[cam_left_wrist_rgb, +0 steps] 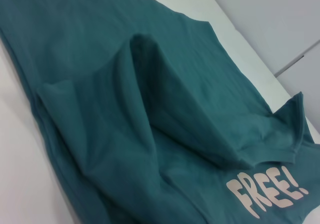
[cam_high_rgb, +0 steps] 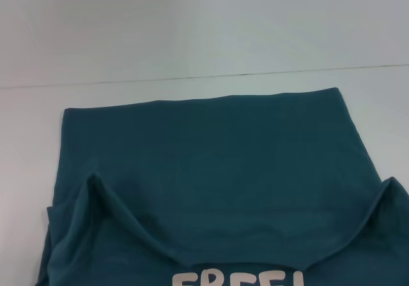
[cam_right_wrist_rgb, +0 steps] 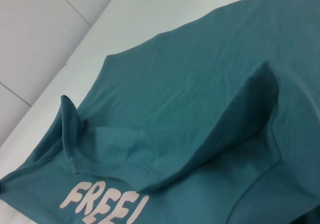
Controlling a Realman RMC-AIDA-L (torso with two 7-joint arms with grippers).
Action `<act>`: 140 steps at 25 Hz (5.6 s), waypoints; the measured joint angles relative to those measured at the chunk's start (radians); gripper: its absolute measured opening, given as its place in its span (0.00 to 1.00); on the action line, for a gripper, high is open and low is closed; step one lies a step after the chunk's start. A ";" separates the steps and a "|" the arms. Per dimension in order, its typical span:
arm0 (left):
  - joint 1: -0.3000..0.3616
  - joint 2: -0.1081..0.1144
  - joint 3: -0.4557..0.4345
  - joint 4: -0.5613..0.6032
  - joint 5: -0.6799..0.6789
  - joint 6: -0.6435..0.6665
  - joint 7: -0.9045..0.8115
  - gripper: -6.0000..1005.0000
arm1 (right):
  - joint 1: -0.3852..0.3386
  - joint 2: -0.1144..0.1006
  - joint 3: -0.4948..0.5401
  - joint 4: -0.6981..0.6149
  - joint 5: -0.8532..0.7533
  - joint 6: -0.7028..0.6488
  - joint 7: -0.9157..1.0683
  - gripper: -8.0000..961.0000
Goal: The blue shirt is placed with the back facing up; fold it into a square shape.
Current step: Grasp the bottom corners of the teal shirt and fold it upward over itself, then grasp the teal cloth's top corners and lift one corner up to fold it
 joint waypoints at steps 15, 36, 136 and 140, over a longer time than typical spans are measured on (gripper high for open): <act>-0.257 0.066 -0.116 -0.113 -0.034 -0.195 -0.023 0.00 | 0.269 0.001 0.143 0.044 0.009 0.102 0.024 0.05; -0.473 0.059 0.005 -0.234 -0.167 -0.790 0.013 0.00 | 0.534 0.023 0.116 0.227 0.083 0.665 -0.116 0.05; -0.345 0.026 0.353 -0.283 -0.525 -1.157 0.010 0.77 | 0.440 -0.066 -0.242 0.153 0.144 0.618 0.302 0.69; -0.333 0.026 0.353 -0.271 -0.474 -1.152 -0.032 0.77 | 0.436 -0.068 -0.235 0.115 0.110 0.564 0.368 0.69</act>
